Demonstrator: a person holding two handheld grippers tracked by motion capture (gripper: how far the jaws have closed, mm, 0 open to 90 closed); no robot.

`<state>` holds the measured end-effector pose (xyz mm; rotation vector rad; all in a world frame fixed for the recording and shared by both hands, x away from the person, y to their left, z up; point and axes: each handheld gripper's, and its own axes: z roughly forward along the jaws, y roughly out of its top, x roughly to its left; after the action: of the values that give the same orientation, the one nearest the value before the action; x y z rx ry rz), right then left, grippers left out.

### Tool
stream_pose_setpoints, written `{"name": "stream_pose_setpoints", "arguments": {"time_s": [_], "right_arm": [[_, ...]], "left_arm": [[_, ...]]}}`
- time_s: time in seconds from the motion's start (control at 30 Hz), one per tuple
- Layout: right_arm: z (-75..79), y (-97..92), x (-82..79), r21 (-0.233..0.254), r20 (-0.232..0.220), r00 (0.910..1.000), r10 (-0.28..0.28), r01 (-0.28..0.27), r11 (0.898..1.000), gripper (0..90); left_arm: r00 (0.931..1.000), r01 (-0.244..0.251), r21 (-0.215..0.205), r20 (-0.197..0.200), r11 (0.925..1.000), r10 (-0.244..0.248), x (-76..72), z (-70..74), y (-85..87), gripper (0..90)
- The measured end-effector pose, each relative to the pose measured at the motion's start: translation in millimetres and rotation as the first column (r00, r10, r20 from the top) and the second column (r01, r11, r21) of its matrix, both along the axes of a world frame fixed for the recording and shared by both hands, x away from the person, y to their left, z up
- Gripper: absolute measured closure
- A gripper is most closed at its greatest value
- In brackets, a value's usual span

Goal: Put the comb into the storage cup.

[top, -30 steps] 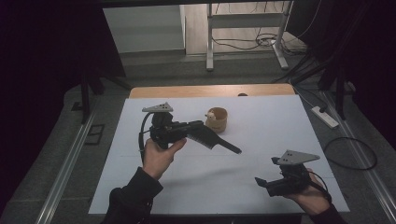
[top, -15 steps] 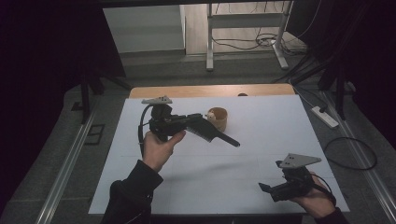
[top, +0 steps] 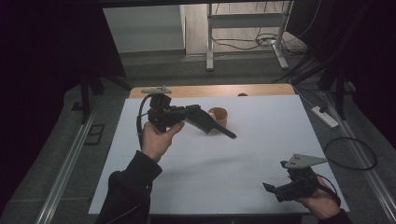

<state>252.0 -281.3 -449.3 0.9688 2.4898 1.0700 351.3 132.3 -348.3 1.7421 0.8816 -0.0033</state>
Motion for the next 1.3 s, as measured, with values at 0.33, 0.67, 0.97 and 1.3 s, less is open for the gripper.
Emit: {"name": "stream_pose_setpoints", "arguments": {"time_s": [0.33,0.67,0.97,1.3], "right_arm": [[-1.8,-6.5,-2.2,-0.015,0.003,1.0,-0.01,0.01,1.0,0.0],[-2.2,-12.7,-5.6,-0.022,0.007,0.9996,-0.028,0.028,0.999,0.0],[-3.1,-19.5,-7.2,-0.021,0.002,0.9983,-0.057,0.057,0.998,0.0],[-2.9,-26.4,-11.5,-0.017,0.002,0.9954,-0.096,0.096,0.995,0.0]], "left_arm": [[0.9996,-0.027,0.012,0.002,0.9996,0.027,8.6,7.9,4.6,84.1],[0.9985,-0.054,0.027,0.005,0.9982,0.054,16.4,13.3,8.5,84.1],[0.997,-0.078,0.039,0.005,0.9962,0.078,25.3,15.9,9.4,84.1],[0.995,-0.1,0.053,0.01,0.9936,0.099,36.5,20.0,9.9,84.1]]}}
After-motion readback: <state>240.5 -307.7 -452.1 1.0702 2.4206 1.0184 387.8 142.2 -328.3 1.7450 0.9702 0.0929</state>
